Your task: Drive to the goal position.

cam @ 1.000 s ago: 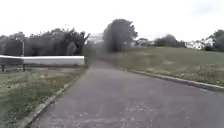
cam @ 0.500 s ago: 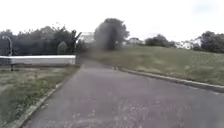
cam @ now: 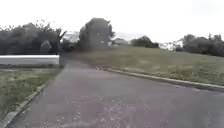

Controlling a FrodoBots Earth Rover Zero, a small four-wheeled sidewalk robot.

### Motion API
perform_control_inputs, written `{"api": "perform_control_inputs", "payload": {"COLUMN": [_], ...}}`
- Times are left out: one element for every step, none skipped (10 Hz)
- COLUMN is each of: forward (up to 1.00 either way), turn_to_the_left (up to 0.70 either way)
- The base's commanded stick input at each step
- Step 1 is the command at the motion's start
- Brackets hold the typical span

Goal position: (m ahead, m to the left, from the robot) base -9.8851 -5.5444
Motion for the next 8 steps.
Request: {"api": "perform_control_inputs", "payload": {"forward": [0.7, 0.7, 0.7, 0.7, 0.7, 0.7, 0.7, 0.7], "turn_to_the_left": [0.0, 0.0, 0.0, 0.0, 0.27, 0.27, 0.27, 0.27]}}
